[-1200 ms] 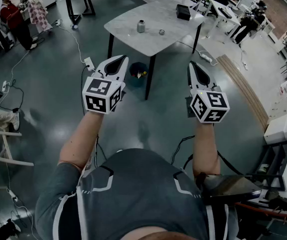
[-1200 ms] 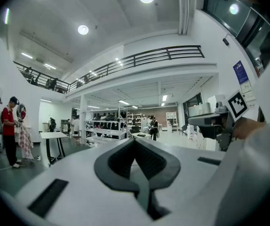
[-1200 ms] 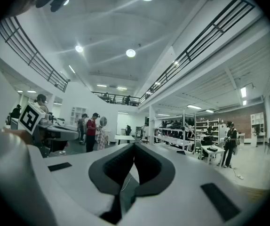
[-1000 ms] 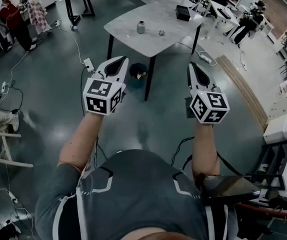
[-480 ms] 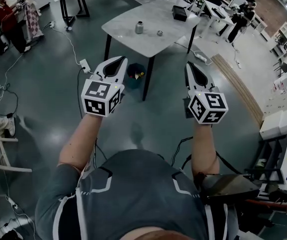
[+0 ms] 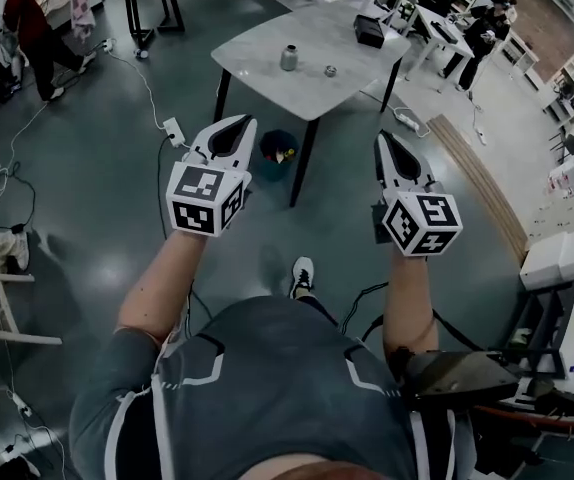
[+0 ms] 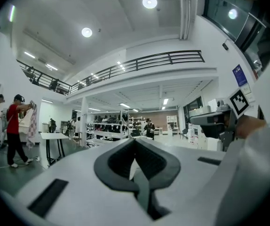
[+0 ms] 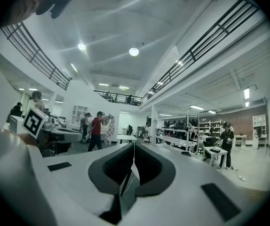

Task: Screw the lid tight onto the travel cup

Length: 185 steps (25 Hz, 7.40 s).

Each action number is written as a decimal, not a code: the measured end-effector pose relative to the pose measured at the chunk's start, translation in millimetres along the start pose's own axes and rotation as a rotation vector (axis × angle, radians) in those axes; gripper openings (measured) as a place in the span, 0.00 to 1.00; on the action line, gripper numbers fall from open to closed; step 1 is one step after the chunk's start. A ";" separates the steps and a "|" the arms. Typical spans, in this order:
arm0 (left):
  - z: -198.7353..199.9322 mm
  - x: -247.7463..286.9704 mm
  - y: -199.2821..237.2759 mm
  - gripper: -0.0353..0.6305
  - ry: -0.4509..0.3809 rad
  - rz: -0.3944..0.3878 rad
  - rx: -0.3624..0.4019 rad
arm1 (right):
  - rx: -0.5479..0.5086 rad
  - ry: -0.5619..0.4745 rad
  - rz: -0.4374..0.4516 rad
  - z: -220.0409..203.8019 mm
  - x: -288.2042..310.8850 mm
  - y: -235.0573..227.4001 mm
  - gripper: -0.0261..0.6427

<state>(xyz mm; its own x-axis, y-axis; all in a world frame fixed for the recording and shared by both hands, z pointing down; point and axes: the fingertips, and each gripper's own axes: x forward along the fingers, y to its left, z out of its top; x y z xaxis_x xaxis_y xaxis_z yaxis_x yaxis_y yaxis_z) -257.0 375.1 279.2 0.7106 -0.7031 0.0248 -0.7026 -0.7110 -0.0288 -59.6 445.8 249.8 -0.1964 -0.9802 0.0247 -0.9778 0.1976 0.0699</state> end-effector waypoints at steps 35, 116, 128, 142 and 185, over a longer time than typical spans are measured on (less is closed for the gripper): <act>4.4 351.6 37.0 0.07 0.088 0.103 0.015 | 0.027 -0.019 0.185 -19.6 241.1 -271.9 0.08; -311.0 635.6 268.5 0.65 0.445 -0.086 -0.136 | 0.157 0.460 0.206 -332.2 614.5 -381.6 0.51; -379.5 666.4 279.9 0.67 0.483 0.005 -0.133 | 0.174 0.592 0.177 -433.8 625.9 -373.9 0.51; -429.4 711.0 281.2 0.67 0.561 -0.024 -0.065 | 0.167 0.662 0.192 -480.5 642.3 -363.7 0.51; -359.9 714.2 258.1 0.65 0.475 -0.183 0.056 | 0.241 0.714 0.185 -444.8 660.9 -360.9 0.45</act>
<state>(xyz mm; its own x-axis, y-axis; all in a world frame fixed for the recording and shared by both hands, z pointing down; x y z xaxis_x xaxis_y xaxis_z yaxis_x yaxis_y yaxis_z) 55.6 -311.8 649.1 0.7172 -0.5001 0.4854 -0.5556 -0.8307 -0.0350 196.2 -268.7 684.5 -0.3429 -0.6712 0.6572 -0.9388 0.2693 -0.2149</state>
